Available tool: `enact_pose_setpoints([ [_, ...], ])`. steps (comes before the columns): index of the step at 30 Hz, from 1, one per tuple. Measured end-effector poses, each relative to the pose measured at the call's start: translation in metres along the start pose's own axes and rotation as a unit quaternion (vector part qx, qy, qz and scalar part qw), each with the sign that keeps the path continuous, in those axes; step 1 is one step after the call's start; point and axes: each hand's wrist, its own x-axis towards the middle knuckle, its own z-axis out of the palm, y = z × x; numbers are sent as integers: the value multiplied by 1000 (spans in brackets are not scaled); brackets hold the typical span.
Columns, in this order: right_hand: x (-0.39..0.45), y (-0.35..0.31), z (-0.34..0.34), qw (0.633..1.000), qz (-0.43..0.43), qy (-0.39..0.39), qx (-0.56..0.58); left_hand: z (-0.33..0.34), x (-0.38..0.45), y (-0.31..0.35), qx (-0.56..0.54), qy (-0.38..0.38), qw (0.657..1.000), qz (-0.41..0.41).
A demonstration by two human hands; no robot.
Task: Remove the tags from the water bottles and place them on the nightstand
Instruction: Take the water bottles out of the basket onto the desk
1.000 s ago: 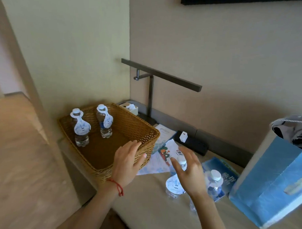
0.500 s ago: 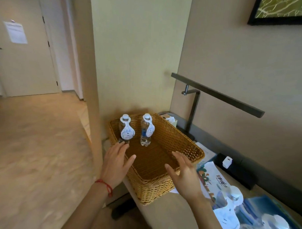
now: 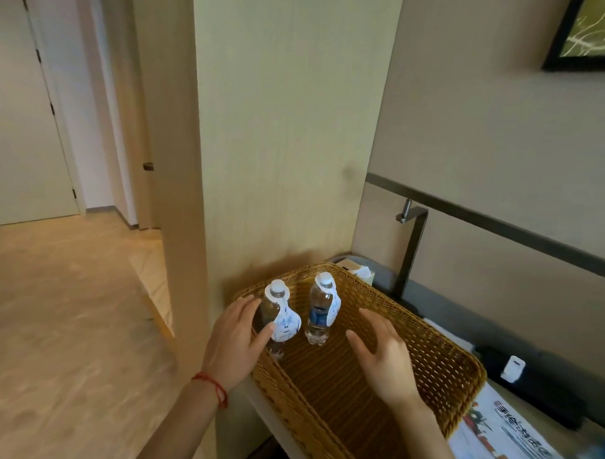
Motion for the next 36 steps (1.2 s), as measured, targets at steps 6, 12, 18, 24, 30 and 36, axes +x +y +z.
enact_pose_setpoints([
  [6,38,7,25,999,34,20,8,17,45,-31,-50,-15,999,3],
  [12,82,28,52,999,33,19,7,47,86,-49,-79,-33,996,-3],
  [18,134,50,80,1000,26,-11,8,76,119,-59,-72,-60,995,-17],
  [24,164,68,109,997,57,-43,43,98,139,-68,-106,-95,989,-43],
  [30,177,79,126,992,78,-35,90,110,141,-74,-184,-89,977,-64],
  [36,182,88,139,989,83,-35,120,114,145,-88,-260,-135,951,-94],
])
